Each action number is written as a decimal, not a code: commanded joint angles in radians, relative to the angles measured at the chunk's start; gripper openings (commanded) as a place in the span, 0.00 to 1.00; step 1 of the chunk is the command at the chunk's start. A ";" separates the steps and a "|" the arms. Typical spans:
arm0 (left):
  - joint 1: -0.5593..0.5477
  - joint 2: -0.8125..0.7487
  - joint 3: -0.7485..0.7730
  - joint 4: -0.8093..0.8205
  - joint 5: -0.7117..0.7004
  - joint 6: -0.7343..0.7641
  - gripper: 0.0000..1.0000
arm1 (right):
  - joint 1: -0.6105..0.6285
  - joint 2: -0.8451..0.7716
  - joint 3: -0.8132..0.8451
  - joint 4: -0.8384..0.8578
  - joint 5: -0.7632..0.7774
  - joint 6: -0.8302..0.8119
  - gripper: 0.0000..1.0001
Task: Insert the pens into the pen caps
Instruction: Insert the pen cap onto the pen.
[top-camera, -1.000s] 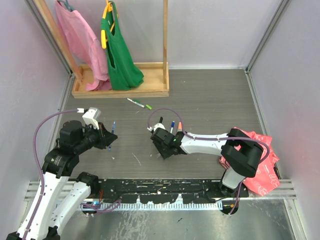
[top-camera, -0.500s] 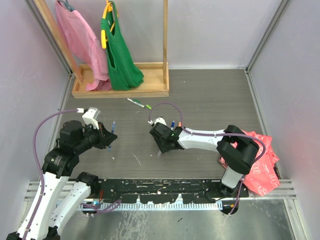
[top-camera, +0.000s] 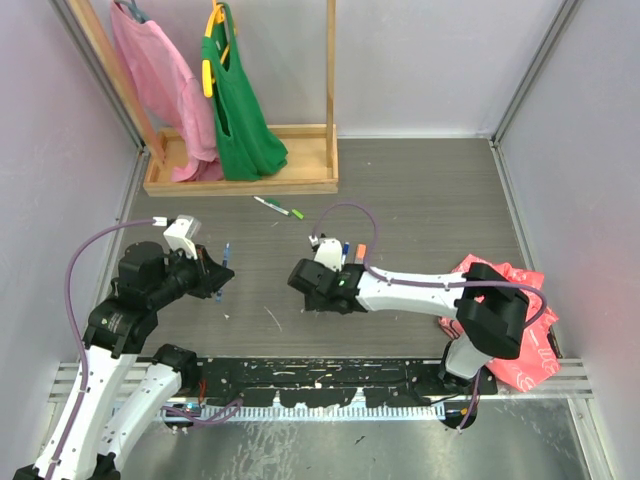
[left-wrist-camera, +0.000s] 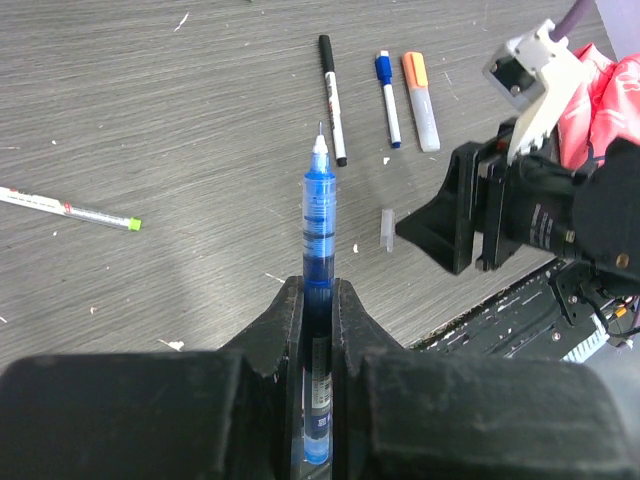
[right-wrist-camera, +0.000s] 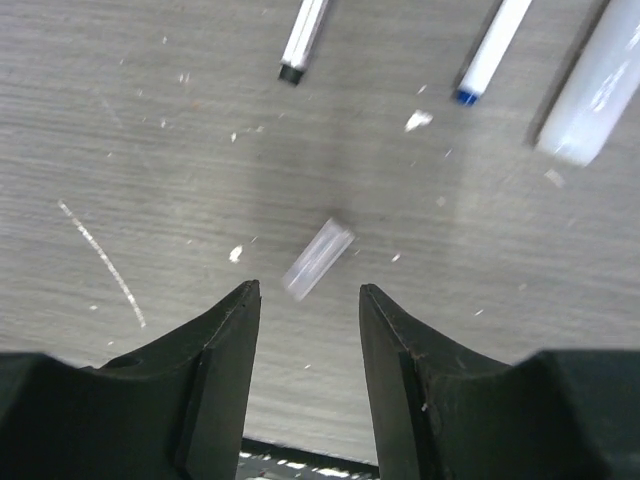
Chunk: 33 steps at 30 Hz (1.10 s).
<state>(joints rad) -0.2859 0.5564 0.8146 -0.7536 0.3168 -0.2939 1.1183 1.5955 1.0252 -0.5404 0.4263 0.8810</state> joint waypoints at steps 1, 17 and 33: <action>0.003 -0.012 0.002 0.034 -0.001 0.015 0.00 | 0.044 0.047 0.046 -0.064 0.064 0.310 0.50; 0.003 -0.018 0.000 0.033 -0.004 0.016 0.00 | 0.066 0.236 0.215 -0.203 0.141 0.379 0.51; 0.004 -0.013 0.001 0.034 0.000 0.016 0.00 | 0.059 0.264 0.186 -0.208 0.130 0.349 0.44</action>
<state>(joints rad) -0.2859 0.5491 0.8143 -0.7532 0.3168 -0.2939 1.1770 1.8660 1.2163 -0.7467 0.5232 1.2316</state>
